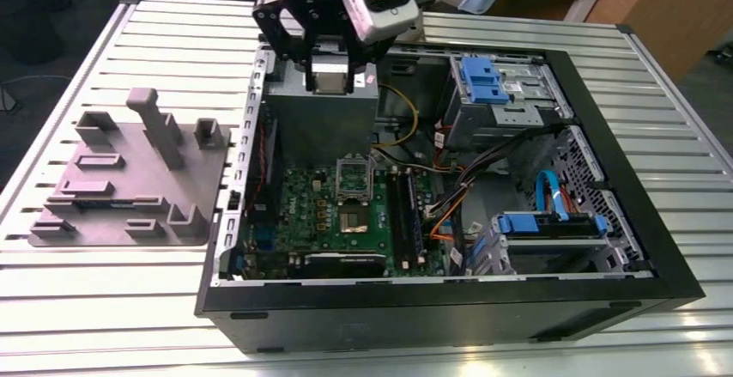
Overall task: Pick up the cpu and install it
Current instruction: 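Pick up the cpu and move it towards the insertion slot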
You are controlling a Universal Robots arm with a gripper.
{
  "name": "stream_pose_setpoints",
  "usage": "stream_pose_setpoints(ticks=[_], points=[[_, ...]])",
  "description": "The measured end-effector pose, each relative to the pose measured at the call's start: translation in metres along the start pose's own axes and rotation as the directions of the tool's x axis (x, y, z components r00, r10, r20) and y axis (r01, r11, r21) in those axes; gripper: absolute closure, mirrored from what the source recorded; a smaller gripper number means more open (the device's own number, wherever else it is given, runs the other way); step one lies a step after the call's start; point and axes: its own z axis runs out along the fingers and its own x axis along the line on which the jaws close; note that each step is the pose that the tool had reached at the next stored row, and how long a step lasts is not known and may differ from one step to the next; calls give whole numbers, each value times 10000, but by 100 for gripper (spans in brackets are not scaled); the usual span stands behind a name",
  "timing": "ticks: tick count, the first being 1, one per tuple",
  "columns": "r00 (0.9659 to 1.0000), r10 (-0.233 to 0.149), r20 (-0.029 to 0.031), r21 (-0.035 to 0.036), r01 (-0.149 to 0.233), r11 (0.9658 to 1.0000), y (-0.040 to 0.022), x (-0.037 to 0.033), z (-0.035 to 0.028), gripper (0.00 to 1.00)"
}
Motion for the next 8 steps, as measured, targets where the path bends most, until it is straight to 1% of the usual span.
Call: stream_pose_setpoints(ticks=[4, 8], points=[[10000, -1, 0, 0, 1, 10000, 1, -92, 1, 53], [10000, 0, 0, 0, 0, 10000, 2, -156, 3, 53]])
